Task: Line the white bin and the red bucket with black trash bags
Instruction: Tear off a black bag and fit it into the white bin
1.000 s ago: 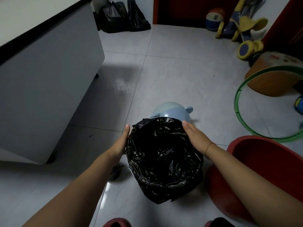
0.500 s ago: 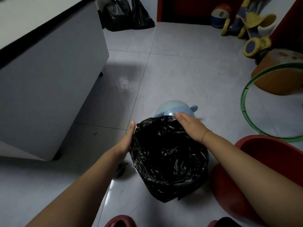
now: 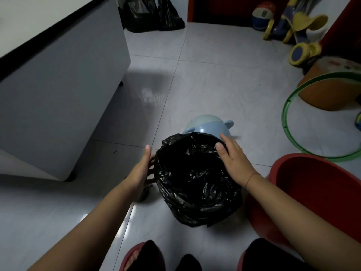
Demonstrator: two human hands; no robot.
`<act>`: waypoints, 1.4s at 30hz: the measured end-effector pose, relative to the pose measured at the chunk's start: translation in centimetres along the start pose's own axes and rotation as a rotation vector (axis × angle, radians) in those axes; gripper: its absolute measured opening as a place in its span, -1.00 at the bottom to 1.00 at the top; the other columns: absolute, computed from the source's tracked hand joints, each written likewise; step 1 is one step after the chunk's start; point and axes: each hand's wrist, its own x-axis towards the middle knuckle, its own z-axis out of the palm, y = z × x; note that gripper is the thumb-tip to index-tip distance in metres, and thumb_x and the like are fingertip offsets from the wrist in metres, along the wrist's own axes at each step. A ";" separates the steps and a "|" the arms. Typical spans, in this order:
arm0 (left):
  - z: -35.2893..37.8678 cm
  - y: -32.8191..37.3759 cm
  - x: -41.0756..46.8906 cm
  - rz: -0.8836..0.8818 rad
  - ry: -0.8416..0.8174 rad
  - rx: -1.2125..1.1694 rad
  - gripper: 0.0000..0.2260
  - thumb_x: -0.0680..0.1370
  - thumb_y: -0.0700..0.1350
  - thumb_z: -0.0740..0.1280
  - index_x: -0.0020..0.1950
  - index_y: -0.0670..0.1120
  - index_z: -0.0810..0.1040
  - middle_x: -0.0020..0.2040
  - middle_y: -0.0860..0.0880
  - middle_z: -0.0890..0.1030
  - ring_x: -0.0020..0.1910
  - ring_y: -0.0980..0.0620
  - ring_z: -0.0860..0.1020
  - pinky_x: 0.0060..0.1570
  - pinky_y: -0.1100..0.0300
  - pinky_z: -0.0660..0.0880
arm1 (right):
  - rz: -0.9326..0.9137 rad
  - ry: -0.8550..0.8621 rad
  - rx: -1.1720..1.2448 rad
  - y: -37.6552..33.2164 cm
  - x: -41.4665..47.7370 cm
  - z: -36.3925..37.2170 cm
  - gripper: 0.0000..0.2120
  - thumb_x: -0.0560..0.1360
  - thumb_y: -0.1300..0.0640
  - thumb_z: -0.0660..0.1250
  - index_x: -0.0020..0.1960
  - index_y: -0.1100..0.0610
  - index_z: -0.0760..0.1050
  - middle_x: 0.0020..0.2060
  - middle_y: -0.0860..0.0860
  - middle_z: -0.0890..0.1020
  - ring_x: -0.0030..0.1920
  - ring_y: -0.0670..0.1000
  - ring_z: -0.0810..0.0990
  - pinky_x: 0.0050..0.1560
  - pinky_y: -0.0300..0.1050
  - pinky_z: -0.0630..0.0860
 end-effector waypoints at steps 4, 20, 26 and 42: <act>0.1 -1.5 -2.8 -0.002 0.026 0.069 -0.23 0.25 0.55 0.24 0.27 0.09 0.53 0.08 0.00 0.63 -0.07 0.08 0.58 -0.11 0.15 0.49 | -0.076 0.109 -0.044 0.4 -5.0 0.5 -0.37 0.54 -0.29 -0.01 0.51 0.02 0.17 0.49 -0.01 0.24 0.49 -0.01 0.14 0.49 0.04 0.08; 2.0 -3.9 -5.8 0.000 0.074 -0.201 -0.68 0.53 0.06 0.35 -0.32 -0.06 0.37 -0.45 0.05 0.35 -0.53 0.16 0.34 -0.40 0.31 0.43 | -0.257 0.082 -0.271 2.7 -12.0 0.3 -0.88 0.29 0.13 0.56 -0.21 0.08 0.65 -0.07 -0.06 0.47 0.02 0.02 0.44 0.13 -0.01 0.34; 2.1 -4.0 -5.9 0.047 0.089 -0.256 -0.71 0.58 0.01 0.31 -0.28 -0.08 0.37 -0.44 0.05 0.35 -0.51 0.14 0.28 -0.40 0.31 0.43 | -0.202 0.033 -0.233 3.1 -11.7 0.4 -0.88 0.43 0.05 0.44 -0.20 0.09 0.61 -0.14 -0.10 0.43 -0.09 0.01 0.49 0.02 -0.04 0.43; 3.3 4.0 1.3 0.265 0.480 0.211 -0.62 0.41 0.04 0.51 0.13 -0.12 0.57 0.04 -0.12 0.62 -0.02 -0.06 0.62 0.07 0.02 0.57 | -0.108 0.163 -0.214 -0.7 1.8 -0.4 -0.66 0.52 -0.03 0.30 0.27 0.05 0.47 0.28 0.04 0.43 0.34 0.08 0.34 0.30 -0.03 0.19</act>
